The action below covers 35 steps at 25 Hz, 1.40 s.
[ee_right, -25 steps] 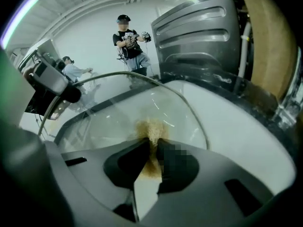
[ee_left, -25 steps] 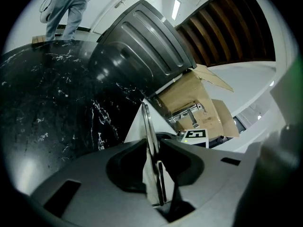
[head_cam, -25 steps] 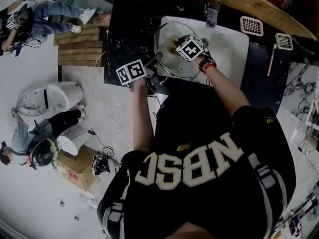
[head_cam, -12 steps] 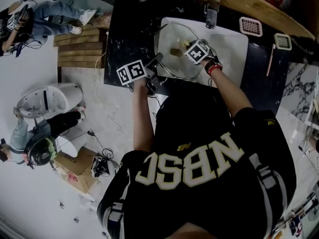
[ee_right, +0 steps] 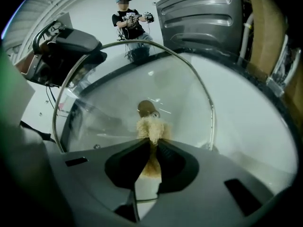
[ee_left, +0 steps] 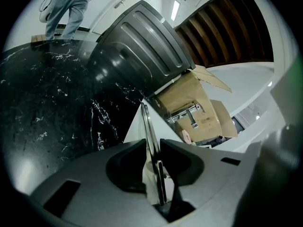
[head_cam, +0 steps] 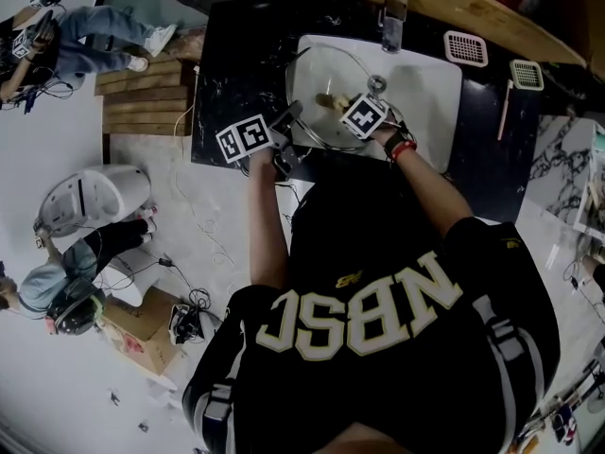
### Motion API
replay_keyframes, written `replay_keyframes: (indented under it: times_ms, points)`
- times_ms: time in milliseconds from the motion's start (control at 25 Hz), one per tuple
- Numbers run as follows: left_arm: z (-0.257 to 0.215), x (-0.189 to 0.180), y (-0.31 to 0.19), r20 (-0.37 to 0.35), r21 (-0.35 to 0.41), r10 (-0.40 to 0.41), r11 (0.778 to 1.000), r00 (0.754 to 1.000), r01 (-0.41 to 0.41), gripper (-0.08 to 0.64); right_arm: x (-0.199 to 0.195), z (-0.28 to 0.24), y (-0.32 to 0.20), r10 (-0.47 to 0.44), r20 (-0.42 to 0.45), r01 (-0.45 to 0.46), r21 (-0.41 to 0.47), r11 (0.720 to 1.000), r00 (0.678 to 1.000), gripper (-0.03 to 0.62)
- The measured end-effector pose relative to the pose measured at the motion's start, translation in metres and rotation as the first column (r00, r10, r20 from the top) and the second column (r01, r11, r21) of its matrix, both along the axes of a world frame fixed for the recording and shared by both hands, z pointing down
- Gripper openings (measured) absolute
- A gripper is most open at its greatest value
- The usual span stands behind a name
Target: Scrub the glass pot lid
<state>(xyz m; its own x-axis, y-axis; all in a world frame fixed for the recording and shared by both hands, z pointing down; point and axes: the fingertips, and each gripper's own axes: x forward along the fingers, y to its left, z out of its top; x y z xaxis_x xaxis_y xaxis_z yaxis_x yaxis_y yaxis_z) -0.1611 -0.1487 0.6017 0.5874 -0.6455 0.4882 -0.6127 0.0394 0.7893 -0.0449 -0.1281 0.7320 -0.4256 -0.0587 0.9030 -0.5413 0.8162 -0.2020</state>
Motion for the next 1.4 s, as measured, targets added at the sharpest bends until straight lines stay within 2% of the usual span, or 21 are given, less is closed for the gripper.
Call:
replay_keyframes:
  times_ms: [120, 240, 440, 600, 760, 1080, 1240, 1400]
  points:
    - [-0.001, -0.001, 0.001, 0.000, 0.000, -0.002, 1.000, 1.000, 0.002, 0.101, -0.019, -0.016, 0.008, 0.003, 0.054, -0.003, 0.006, 1.000, 0.999, 0.049]
    - [0.000, -0.002, 0.002, 0.001, -0.005, 0.004, 1.000, 1.000, -0.004, 0.101, -0.034, -0.026, 0.001, 0.005, 0.076, -0.010, 0.066, 0.998, 0.997, 0.049]
    - [0.000, -0.001, 0.000, 0.000, -0.011, 0.015, 1.000, 1.000, -0.015, 0.101, -0.050, -0.028, -0.039, 0.083, 0.151, -0.103, 0.128, 0.986, 0.985, 0.057]
    - [0.001, 0.002, 0.000, 0.000, -0.016, 0.024, 1.000, 1.000, -0.024, 0.101, -0.044, -0.016, -0.075, 0.145, 0.160, -0.173, 0.181, 0.968, 0.976, 0.057]
    - [0.000, 0.002, 0.000, -0.003, -0.017, 0.029, 0.999, 1.000, -0.029, 0.101, -0.023, -0.001, -0.086, 0.214, 0.134, -0.233, 0.145, 0.962, 0.968, 0.057]
    - [0.000, 0.000, 0.000, -0.012, -0.015, 0.032, 0.999, 0.999, -0.032, 0.101, -0.008, 0.009, -0.067, 0.169, 0.084, -0.181, 0.161, 0.970, 0.982, 0.052]
    - [0.000, 0.000, 0.001, -0.027, -0.003, 0.028, 1.000, 0.999, -0.028, 0.104, -0.003, 0.010, -0.051, 0.176, 0.079, -0.185, 0.124, 0.975, 0.981, 0.052]
    - [-0.001, -0.001, 0.001, -0.027, 0.015, 0.012, 1.000, 1.000, -0.012, 0.106, -0.006, 0.006, -0.029, 0.167, 0.063, -0.170, 0.050, 0.984, 0.984, 0.052]
